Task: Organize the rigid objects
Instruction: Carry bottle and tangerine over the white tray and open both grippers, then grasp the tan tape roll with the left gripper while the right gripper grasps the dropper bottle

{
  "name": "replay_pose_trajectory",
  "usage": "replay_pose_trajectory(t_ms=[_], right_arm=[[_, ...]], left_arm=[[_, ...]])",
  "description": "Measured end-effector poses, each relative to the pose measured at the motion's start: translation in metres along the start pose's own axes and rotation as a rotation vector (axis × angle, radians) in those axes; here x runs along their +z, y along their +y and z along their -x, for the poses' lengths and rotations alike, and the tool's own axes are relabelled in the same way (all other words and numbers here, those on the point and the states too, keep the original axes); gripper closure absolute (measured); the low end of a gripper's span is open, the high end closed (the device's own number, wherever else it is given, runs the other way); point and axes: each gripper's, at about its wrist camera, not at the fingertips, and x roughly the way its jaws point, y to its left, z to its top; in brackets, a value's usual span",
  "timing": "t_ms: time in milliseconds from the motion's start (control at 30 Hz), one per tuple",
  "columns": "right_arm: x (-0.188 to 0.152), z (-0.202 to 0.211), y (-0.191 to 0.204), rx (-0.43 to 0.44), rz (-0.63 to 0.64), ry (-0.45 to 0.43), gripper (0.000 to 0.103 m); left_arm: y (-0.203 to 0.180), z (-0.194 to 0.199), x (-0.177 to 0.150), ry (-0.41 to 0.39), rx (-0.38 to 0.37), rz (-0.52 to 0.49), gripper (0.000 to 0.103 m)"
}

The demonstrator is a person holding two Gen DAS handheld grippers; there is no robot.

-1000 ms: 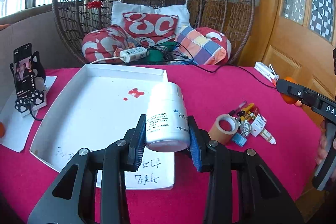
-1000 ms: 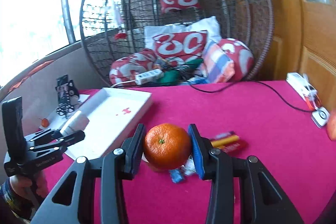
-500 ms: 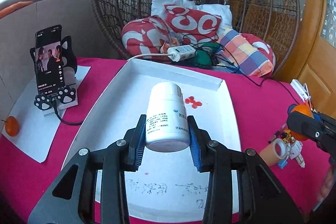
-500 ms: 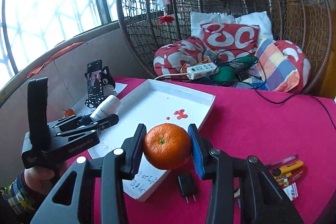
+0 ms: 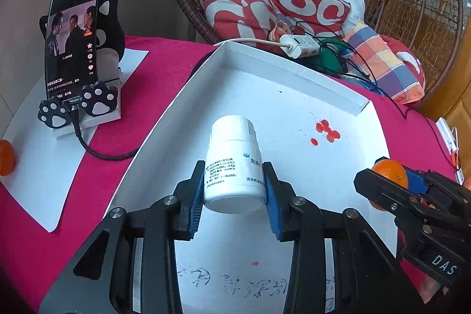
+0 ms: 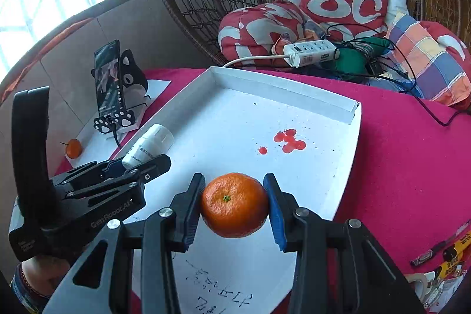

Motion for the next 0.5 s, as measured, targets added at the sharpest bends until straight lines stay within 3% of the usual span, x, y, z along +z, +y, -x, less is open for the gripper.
replay_pose_trajectory(t_ms=[200,267,300,333,367,400,500], right_arm=[[-0.008,-0.002,0.006,-0.056,0.043,-0.020,0.061],[-0.011,-0.002,0.007,-0.053,0.042,-0.028,0.060],[-0.012,0.000,0.008,-0.045,0.039,-0.033,0.046],[-0.012,0.001,0.009,-0.043,0.040,-0.039,0.032],[-0.014,0.005,0.010,-0.044,0.043,-0.053,0.006],[-0.015,0.011,0.012,-0.060,0.050,-0.082,0.000],[-0.020,0.031,0.011,-0.080,0.068,-0.147,0.000]], left_arm=[[0.004,0.001,-0.002,-0.009,0.008,0.011,0.066],[0.006,0.003,-0.002,-0.016,0.005,0.033,0.059],[0.008,0.005,-0.003,-0.021,0.001,0.048,0.051],[0.010,0.007,-0.003,-0.031,0.000,0.065,0.026],[0.012,0.010,-0.005,-0.049,0.011,0.086,0.008],[0.015,0.014,-0.006,-0.072,0.032,0.107,0.002],[0.020,0.024,-0.010,-0.116,0.056,0.142,0.000]])
